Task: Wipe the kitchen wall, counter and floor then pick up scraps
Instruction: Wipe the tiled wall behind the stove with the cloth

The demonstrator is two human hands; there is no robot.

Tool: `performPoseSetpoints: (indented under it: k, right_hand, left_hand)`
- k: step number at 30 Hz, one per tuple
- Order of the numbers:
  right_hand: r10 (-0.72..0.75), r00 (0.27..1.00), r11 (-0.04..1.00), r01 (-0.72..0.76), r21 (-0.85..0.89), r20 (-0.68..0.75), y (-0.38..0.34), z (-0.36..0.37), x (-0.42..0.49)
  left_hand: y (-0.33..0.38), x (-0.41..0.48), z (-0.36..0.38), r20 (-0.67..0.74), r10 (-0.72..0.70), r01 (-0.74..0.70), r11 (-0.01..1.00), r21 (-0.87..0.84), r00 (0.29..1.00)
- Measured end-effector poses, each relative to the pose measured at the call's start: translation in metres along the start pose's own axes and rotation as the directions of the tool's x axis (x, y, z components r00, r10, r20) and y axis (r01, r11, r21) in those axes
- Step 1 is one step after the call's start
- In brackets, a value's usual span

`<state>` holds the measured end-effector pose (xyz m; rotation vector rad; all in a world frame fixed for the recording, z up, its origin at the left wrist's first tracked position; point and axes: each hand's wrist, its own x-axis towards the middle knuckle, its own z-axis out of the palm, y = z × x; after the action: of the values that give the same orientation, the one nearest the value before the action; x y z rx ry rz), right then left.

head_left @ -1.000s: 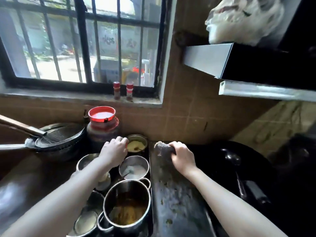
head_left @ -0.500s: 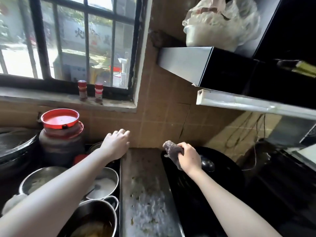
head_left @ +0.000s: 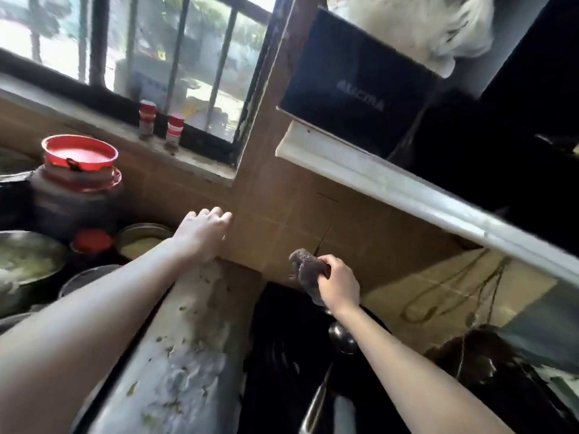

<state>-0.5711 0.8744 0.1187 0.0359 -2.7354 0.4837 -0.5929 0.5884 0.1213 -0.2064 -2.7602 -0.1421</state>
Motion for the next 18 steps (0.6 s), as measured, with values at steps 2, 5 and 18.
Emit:
performPoseSetpoints:
  k: [2,5,18]
  right_hand:
    - [-0.001,1.000,1.000,0.001,0.024,-0.003,0.004,-0.007,0.013]
    - [-0.035,0.999,0.992,0.037,0.117,-0.018,0.005,-0.017,0.030]
    - [-0.036,0.988,0.981,0.063,0.183,-0.151,0.030,0.001,0.081]
  left_hand:
    - [0.007,0.003,0.000,-0.009,-0.049,0.049,0.999,-0.005,0.999]
    - [0.019,0.009,0.001,-0.001,-0.106,0.106,0.994,-0.002,0.994]
    - [0.054,0.024,0.015,-0.135,-0.097,0.083,0.991,-0.107,0.986]
